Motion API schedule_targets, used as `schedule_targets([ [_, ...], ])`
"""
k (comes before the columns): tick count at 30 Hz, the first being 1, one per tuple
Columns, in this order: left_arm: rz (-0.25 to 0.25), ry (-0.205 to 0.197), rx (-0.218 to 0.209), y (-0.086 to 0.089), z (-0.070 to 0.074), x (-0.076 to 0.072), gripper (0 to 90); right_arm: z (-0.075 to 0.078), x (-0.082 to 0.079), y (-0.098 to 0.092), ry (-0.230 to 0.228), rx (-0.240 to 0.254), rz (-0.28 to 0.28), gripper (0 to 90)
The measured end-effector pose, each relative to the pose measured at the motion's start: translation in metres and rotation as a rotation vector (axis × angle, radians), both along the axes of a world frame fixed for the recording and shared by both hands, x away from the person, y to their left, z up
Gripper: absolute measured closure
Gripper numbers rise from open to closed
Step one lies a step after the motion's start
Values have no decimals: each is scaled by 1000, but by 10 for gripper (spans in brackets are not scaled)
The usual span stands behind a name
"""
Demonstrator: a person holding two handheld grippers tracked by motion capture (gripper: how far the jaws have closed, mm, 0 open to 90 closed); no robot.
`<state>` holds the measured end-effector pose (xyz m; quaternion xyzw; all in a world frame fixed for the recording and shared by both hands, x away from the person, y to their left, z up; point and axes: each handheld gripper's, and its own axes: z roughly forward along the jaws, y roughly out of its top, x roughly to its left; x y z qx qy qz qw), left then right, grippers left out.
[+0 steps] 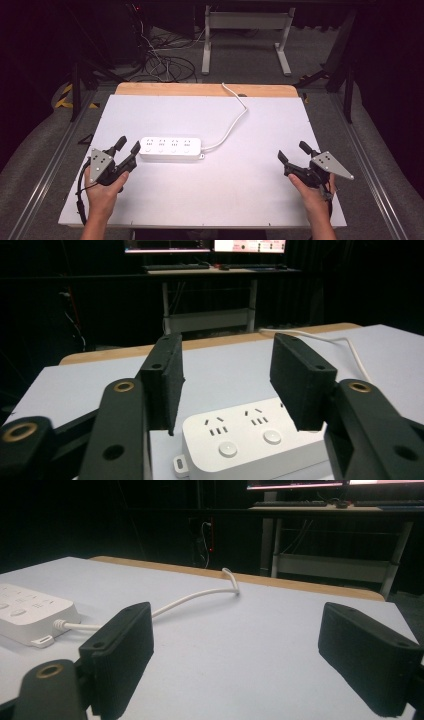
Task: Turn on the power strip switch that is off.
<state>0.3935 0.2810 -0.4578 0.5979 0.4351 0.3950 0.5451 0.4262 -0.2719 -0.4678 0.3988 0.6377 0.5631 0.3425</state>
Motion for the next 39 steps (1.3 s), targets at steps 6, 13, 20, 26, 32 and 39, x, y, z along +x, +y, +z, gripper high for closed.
schedule_targets([
  [6,32,-20,9,3,1,-8,328,1,0,0,-7,0,-2,154],
  [13,62,-39,33,7,-1,-17,149,1,-1,0,-5,-1,-5,154],
  [20,84,-56,60,6,-4,-19,95,1,-1,2,-8,-7,-1,154],
  [26,118,-69,52,8,-7,-20,69,1,-3,-1,-6,-1,-5,154],
  [32,125,-63,69,7,-9,-20,71,1,-3,0,-7,-1,-6,154],
  [39,114,-60,76,2,-10,-20,74,1,-3,0,-7,-2,-8,154],
])
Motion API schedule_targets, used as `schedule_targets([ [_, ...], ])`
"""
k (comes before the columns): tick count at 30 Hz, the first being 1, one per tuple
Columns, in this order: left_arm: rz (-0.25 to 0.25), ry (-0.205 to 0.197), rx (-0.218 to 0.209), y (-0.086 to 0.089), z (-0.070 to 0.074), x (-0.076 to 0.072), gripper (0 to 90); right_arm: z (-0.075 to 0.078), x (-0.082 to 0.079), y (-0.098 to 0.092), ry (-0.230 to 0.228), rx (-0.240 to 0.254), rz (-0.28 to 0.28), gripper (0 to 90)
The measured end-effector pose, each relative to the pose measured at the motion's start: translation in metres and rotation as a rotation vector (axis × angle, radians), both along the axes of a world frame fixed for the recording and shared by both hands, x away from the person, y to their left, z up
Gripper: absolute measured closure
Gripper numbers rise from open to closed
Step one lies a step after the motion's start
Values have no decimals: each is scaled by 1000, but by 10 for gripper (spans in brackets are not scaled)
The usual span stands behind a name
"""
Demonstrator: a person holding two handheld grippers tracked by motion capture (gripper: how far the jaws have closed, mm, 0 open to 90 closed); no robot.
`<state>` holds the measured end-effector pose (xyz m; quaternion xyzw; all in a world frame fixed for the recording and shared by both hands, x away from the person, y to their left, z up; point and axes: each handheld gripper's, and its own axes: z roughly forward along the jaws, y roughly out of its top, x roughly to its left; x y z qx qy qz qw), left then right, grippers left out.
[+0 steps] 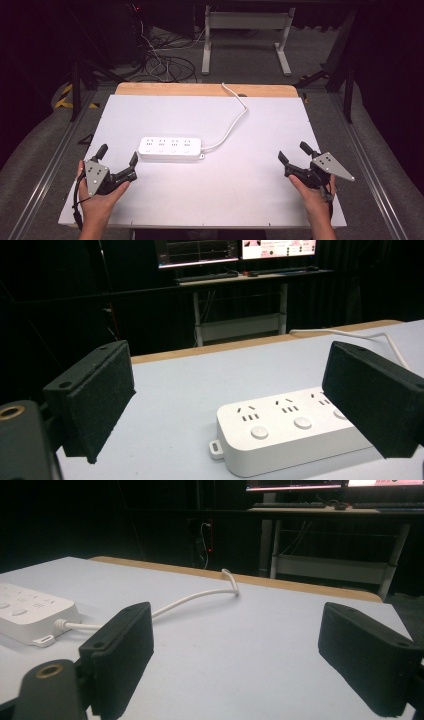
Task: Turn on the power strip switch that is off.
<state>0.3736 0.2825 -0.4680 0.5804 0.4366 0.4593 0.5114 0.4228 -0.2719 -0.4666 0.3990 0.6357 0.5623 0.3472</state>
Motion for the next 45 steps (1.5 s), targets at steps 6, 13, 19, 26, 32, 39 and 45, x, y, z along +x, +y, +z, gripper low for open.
schedule_targets([
  [6,7,-2,-8,1,0,1,76,0,-1,-1,-1,2,-2,154],
  [13,24,-5,-19,7,1,0,78,1,-2,-2,-3,2,-3,154],
  [19,27,-5,-20,9,0,0,81,1,-2,-3,-2,3,-4,154],
  [26,28,-7,-21,10,0,-1,85,2,-2,-2,-7,5,-5,154],
  [32,31,-11,-22,10,0,-2,87,3,-2,-2,-7,6,-4,154],
  [39,32,-6,-20,11,0,-1,89,2,-2,-1,-5,5,-3,154],
  [45,27,-4,-23,10,-1,-1,91,2,-2,-1,-5,4,-2,154],
])
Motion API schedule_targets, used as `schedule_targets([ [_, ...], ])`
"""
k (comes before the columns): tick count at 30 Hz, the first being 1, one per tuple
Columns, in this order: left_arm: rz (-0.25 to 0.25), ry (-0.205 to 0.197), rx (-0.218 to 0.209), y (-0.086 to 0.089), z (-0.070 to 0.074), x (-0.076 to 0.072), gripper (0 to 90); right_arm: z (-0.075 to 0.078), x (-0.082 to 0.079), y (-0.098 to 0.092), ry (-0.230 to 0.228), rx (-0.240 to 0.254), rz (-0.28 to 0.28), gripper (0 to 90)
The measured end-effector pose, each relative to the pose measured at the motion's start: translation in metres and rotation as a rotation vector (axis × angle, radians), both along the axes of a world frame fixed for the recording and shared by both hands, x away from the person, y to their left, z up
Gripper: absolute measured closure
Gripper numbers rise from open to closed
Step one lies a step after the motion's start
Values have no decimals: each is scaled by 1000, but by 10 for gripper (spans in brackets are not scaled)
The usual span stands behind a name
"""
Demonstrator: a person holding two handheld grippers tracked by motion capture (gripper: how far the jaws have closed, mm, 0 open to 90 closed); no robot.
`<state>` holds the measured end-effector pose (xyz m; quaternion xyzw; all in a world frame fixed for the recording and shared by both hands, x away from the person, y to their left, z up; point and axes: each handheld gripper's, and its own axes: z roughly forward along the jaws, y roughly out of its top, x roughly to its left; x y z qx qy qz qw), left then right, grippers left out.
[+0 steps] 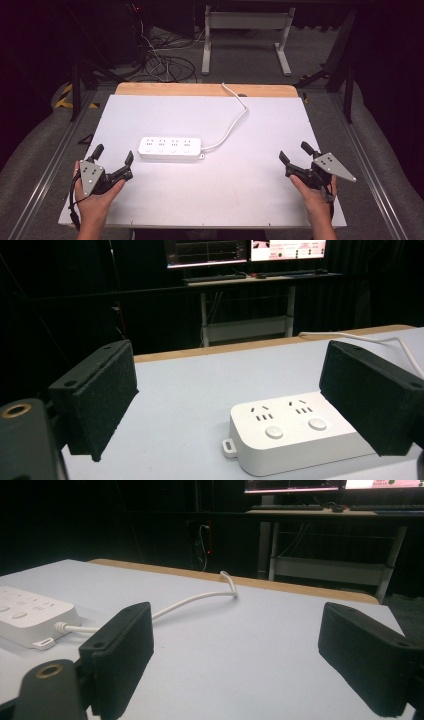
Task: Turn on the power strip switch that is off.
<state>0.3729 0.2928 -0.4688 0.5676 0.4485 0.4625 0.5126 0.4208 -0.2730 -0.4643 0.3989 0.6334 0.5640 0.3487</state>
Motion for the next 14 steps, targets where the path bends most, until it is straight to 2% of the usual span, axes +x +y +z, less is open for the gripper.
schedule_targets([
  [14,-1,1,5,-1,0,1,95,0,1,0,-2,-5,0,154],
])
